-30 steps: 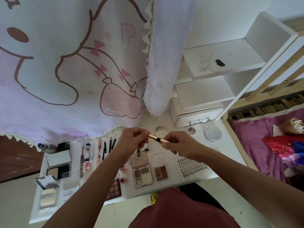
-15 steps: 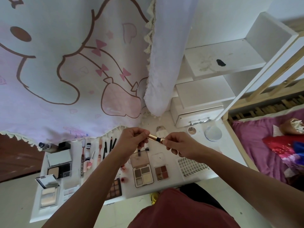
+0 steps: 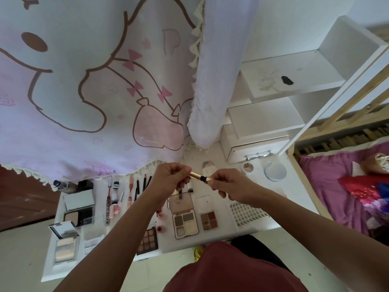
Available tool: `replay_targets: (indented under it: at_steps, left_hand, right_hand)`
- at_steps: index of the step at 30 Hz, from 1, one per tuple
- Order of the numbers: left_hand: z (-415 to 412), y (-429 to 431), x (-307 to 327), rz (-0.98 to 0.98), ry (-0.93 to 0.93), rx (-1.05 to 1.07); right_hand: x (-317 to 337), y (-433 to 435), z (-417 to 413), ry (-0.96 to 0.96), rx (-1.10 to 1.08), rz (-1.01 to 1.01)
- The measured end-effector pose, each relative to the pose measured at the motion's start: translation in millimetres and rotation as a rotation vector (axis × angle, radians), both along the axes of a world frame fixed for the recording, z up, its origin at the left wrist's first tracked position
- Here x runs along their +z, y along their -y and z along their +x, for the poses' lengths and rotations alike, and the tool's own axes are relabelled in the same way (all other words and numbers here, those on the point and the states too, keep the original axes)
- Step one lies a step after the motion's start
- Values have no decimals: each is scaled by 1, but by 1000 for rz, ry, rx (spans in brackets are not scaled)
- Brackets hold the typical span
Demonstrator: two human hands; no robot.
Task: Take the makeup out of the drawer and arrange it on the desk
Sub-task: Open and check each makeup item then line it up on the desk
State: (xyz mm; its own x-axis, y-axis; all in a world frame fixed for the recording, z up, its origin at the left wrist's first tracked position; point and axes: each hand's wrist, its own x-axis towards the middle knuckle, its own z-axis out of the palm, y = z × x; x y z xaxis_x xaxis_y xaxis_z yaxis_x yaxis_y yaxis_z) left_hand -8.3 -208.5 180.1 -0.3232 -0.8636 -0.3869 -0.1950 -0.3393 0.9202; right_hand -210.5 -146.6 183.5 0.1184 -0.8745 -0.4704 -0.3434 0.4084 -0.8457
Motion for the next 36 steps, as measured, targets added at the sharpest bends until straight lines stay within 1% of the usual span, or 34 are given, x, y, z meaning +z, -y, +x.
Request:
replay_targets:
  at_steps: [4, 8, 11, 14, 17, 21, 26, 30, 36]
  left_hand:
    - [0, 0, 0, -10, 6, 3]
    - [2, 0, 1, -13, 4, 3]
    - [2, -1, 1, -12, 4, -2]
    - [4, 1, 2, -26, 19, 16]
    - [11, 8, 3, -32, 27, 36]
    - [15, 11, 2, -27, 32, 11]
    - [14, 13, -3, -19, 49, -4]
    - [7, 21, -8, -43, 97, -37]
    - [-20, 52, -23, -67, 189, -13]
  right_hand:
    - [-1, -1, 2, 39, -27, -29]
    - [0, -1, 4, 79, -44, 3]
    - [-1, -1, 4, 19, -23, 14]
    - [-3, -1, 3, -64, 10, -34]
    - [-4, -3, 0, -63, -22, -50]
    - [-7, -5, -2, -42, -34, -35]
    - [-13, -5, -1, -75, -40, -29]
    - [-18, -2, -1, -164, -27, -20]
    - [-34, 18, -2, -427, -4, -27]
